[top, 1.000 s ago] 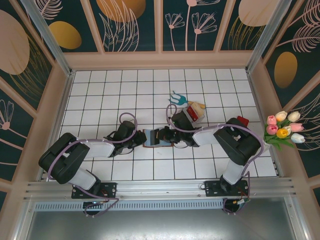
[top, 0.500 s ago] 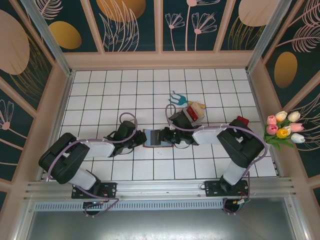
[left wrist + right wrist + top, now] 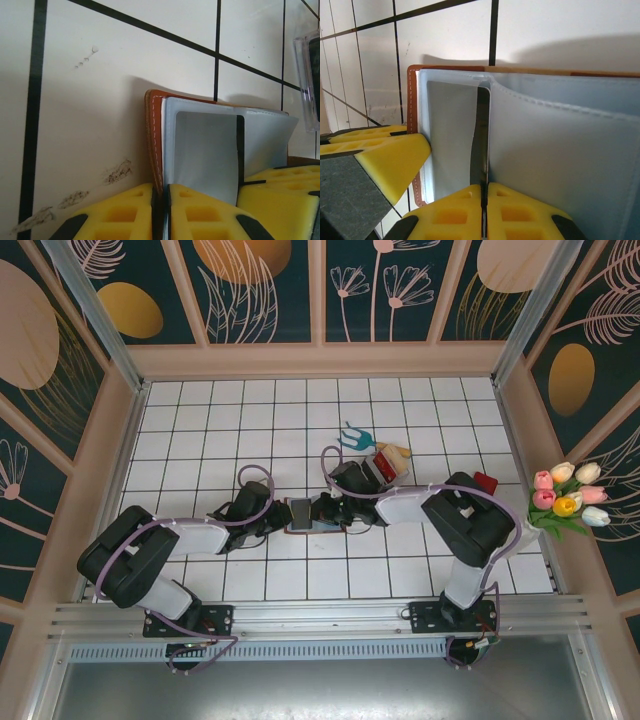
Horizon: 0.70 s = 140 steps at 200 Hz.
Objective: Put the credit cards into the card holder
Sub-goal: Insert the credit card into the card slot.
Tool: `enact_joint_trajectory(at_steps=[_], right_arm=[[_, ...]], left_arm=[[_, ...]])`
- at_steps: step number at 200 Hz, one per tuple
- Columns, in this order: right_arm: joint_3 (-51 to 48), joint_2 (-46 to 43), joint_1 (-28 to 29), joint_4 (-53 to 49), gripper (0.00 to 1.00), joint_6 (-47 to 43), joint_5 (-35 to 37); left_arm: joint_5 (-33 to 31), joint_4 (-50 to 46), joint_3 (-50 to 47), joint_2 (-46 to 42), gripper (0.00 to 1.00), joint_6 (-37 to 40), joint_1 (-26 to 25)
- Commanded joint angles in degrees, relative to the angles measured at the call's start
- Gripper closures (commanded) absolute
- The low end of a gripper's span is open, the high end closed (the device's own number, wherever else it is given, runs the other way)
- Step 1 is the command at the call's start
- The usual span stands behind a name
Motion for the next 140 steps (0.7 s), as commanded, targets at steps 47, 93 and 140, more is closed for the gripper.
enact_joint_trajectory(at_steps=[47, 93, 140], right_arm=[[2.20, 0.54, 1.65, 2.61, 0.88, 0.83, -3.43], [4.32, 1.82, 1.83, -0.31, 0.88, 1.53, -2.47], [4.49, 2.60, 2.00, 1.69, 0.85, 2.63, -3.87]], left_arm=[[0.01, -4.14, 0.10, -0.11, 0.77, 0.94, -0.31], [-0.23, -3.46, -0.45, -0.96, 0.69, 0.61, -0.34], [0.52, -2.18, -0.79, -0.78, 0.67, -0.43, -0.30]])
